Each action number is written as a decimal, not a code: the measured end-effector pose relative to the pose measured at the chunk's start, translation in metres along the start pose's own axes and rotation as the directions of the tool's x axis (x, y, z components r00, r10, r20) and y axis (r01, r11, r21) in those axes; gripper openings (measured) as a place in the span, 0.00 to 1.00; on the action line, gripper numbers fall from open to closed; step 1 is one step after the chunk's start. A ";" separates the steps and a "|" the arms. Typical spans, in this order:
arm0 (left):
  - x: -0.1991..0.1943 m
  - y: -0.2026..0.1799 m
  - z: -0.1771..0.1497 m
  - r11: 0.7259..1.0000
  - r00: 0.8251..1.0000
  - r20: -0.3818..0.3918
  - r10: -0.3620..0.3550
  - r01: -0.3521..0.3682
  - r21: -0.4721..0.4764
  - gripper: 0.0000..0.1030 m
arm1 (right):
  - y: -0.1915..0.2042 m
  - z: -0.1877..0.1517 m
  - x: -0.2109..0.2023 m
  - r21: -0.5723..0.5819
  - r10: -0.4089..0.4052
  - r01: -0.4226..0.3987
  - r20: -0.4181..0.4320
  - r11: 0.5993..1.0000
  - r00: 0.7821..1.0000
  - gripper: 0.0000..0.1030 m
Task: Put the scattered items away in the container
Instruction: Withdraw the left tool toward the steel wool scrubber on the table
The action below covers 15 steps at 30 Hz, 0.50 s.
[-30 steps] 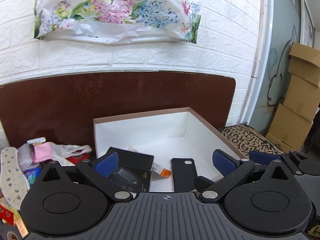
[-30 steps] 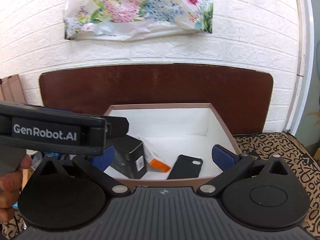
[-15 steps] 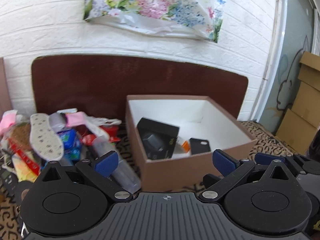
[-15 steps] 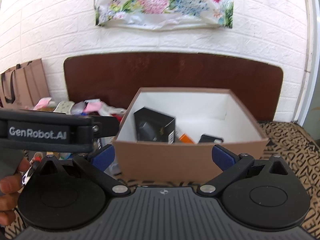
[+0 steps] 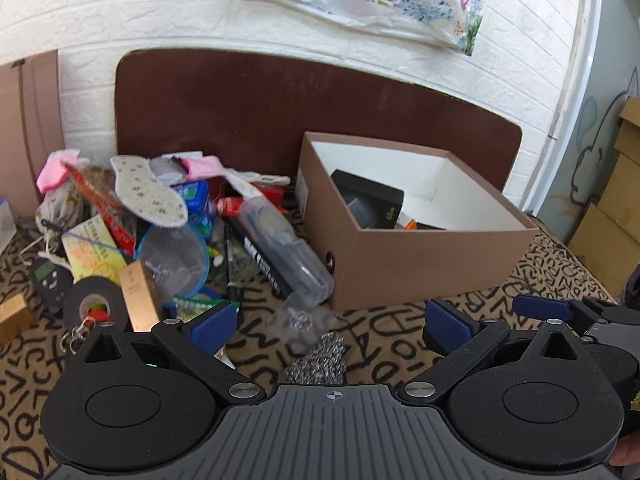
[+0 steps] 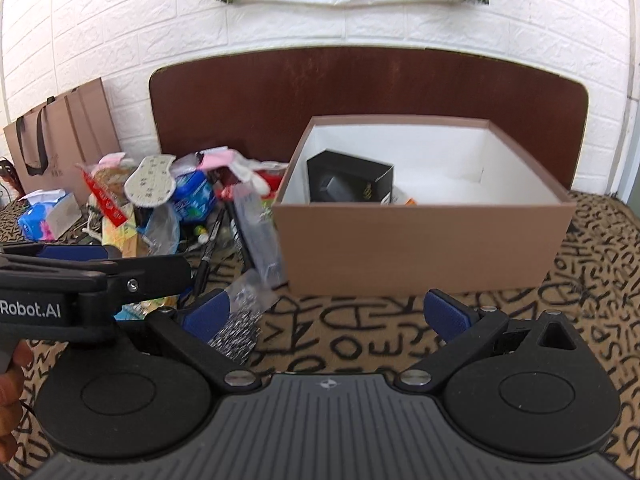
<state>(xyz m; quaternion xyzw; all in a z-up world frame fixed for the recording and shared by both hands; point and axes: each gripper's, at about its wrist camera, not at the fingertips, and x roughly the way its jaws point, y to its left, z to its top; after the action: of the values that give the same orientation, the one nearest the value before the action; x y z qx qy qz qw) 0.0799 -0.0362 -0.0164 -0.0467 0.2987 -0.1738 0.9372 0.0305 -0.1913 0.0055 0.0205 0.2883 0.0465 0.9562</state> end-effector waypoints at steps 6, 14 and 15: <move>-0.003 0.014 -0.010 0.999 1.000 -0.022 0.019 -0.020 -0.025 1.00 | 0.010 -0.006 0.006 0.007 0.012 -0.012 -0.040 1.000 0.999 1.00; -0.012 0.033 -0.024 0.999 1.000 -0.009 0.020 -0.020 -0.026 1.00 | 0.021 -0.011 0.006 -0.018 0.016 -0.017 -0.048 1.000 0.999 1.00; -0.014 0.037 -0.028 0.999 1.000 -0.008 0.028 -0.028 -0.022 1.00 | 0.023 -0.014 0.007 -0.027 0.016 -0.018 -0.052 0.999 0.999 1.00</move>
<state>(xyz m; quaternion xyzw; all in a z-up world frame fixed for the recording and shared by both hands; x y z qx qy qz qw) 0.0639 0.0036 -0.0387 -0.0522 0.3046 -0.1577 0.9379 0.0270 -0.1680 -0.0082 0.0087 0.3120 0.0589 0.9482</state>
